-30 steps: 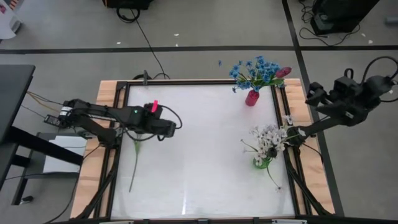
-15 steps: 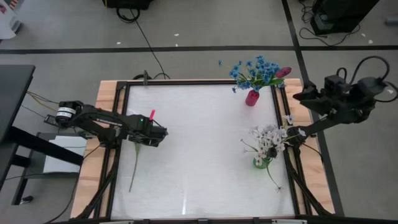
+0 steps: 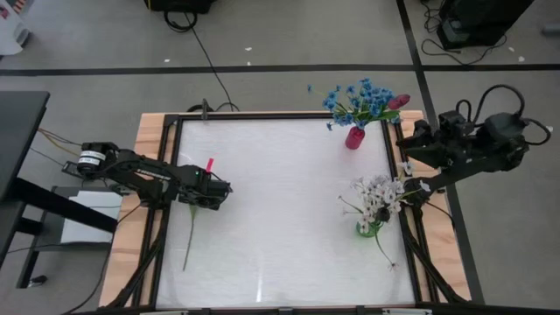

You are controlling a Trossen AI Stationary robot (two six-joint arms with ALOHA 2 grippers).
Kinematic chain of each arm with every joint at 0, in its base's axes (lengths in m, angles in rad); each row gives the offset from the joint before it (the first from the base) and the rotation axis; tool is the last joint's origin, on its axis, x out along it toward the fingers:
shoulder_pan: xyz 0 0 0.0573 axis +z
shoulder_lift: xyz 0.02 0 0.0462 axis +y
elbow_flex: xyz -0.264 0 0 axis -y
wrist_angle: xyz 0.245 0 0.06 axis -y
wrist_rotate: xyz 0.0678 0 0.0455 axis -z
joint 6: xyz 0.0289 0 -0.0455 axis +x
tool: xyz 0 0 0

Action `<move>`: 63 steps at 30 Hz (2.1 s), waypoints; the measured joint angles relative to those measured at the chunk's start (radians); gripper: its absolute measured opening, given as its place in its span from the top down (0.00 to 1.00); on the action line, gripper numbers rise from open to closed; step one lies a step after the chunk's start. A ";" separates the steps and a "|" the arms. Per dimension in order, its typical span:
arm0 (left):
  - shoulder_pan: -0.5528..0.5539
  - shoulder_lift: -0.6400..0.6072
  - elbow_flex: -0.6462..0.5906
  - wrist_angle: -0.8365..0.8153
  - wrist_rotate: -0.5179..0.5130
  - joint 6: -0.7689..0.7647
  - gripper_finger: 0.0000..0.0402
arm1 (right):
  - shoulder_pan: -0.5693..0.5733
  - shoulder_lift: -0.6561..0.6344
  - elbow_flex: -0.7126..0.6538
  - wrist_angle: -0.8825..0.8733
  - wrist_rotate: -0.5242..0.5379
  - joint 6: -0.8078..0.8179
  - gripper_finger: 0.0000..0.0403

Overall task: Sort flowers into vase by color
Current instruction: Put the black flower into the green vase

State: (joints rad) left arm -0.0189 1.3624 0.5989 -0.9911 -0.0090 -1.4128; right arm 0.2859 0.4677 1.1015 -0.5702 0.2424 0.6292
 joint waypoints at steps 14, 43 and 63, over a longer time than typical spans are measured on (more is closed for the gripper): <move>0.000 0.003 0.009 0.036 -0.017 0.034 0.98 | 0.000 0.025 0.000 0.001 -0.010 0.023 0.47; -0.066 0.048 0.690 0.974 -0.288 0.947 0.98 | 0.000 0.276 0.000 0.225 0.000 -0.113 0.47; -0.070 0.332 1.052 0.973 -0.105 1.121 0.98 | 0.000 0.456 0.000 0.355 0.060 -0.188 0.47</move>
State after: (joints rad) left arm -0.0891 1.6947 1.6513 -0.0180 -0.1145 -0.2914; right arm 0.2855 0.9239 1.1015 -0.2149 0.3027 0.4415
